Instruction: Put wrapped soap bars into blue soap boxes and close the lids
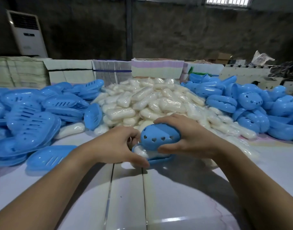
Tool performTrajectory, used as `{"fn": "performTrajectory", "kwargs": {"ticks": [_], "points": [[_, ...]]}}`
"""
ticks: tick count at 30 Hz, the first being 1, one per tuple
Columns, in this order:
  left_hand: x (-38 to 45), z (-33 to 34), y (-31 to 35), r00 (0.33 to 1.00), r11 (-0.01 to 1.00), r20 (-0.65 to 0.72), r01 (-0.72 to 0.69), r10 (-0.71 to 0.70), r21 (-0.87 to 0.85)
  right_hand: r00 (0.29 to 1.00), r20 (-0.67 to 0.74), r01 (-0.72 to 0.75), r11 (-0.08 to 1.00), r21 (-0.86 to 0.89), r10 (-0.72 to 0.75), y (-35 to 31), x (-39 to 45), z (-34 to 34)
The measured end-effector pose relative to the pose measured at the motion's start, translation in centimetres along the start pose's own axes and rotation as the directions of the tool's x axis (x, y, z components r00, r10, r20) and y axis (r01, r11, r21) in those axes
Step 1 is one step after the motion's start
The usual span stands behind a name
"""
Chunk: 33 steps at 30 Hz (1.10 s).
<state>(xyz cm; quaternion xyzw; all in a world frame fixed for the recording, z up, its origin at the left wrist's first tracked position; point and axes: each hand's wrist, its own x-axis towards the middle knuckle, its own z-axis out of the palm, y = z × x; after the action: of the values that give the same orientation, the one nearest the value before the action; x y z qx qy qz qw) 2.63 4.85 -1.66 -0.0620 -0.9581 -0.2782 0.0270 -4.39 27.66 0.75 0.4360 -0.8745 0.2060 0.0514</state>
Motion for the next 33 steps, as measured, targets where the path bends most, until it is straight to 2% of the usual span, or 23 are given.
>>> {"fn": "performTrajectory", "kwargs": {"ticks": [3,6,13,18,24,28,33], "points": [[0.0,0.0,0.2,1.0,1.0,-0.006,-0.007,0.007,-0.006,0.998,0.0,0.062,0.995,-0.078,-0.062,-0.2,-0.2,0.6],[-0.2,-0.4,0.2,0.999,0.997,0.035,-0.027,0.029,-0.066,0.997,-0.031,0.07,0.997,0.032,-0.069,-0.5,-0.2,0.5],[-0.8,-1.5,0.0,0.996,0.992,0.075,-0.044,0.054,-0.119,0.983,0.012,0.181,0.983,0.013,-0.181,-0.8,-0.2,1.8],[-0.9,-1.8,0.1,0.993,0.995,0.079,-0.078,0.083,-0.062,0.972,0.15,0.191,0.981,-0.044,-0.183,-0.9,0.1,2.9],[-0.8,-1.1,0.4,0.993,0.991,0.039,-0.104,0.108,-0.081,0.968,0.122,0.2,0.968,0.149,-0.219,-0.3,0.3,2.3],[-0.6,-0.6,0.6,0.991,0.99,0.006,-0.132,0.133,-0.05,0.982,0.109,0.112,0.936,0.333,-0.156,0.2,0.1,1.8],[-0.6,-0.6,0.8,0.987,0.989,-0.085,-0.144,0.14,-0.042,0.978,0.163,0.068,0.935,0.348,-0.132,0.9,-0.3,0.6]]}}
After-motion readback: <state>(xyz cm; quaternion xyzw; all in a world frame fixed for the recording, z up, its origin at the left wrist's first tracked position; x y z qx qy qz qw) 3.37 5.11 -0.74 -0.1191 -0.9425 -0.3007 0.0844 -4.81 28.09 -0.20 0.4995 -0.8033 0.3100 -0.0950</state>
